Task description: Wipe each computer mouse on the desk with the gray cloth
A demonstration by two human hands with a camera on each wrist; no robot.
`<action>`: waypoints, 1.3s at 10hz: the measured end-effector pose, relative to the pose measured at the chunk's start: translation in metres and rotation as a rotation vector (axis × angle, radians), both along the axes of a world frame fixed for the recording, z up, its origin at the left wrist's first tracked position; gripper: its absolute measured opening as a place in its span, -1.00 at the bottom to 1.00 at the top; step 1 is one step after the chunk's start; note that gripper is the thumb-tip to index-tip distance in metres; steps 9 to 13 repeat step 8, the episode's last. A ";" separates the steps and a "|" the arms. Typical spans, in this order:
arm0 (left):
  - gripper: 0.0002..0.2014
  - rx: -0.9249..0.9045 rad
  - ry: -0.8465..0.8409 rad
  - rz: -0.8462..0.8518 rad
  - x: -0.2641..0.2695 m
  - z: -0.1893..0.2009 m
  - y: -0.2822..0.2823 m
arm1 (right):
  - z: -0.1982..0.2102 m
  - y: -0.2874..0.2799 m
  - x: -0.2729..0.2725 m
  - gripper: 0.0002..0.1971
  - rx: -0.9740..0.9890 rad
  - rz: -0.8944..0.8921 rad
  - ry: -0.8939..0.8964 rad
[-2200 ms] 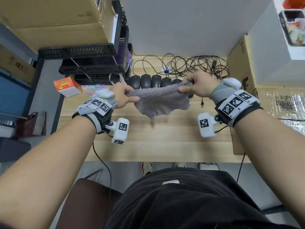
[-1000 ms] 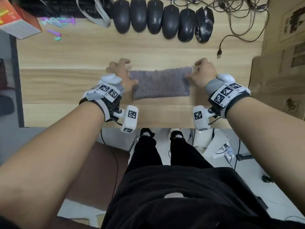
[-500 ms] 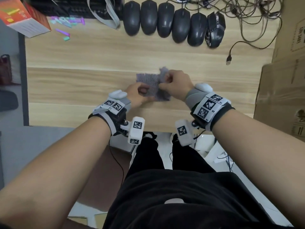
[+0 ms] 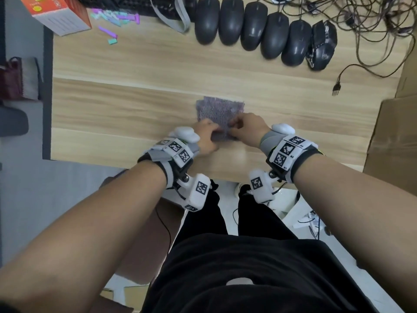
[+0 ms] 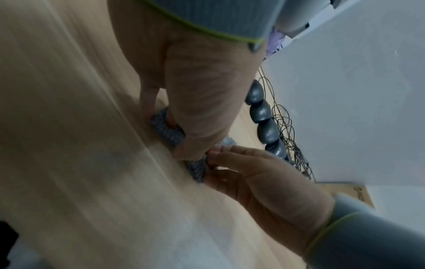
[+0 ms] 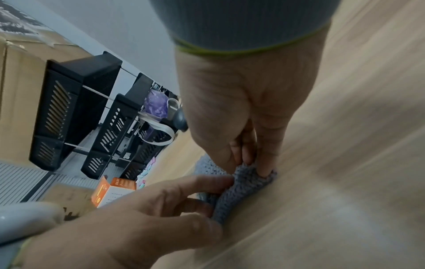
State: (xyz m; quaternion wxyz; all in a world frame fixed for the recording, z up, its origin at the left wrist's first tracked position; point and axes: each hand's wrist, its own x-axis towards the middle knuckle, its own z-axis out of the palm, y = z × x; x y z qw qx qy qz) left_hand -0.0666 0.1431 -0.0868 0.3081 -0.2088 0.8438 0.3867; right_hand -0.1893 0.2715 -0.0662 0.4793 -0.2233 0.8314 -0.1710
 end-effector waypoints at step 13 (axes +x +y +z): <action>-0.40 -0.291 0.010 0.368 0.062 0.005 -0.210 | 0.011 -0.223 0.047 -0.66 -0.153 0.399 0.044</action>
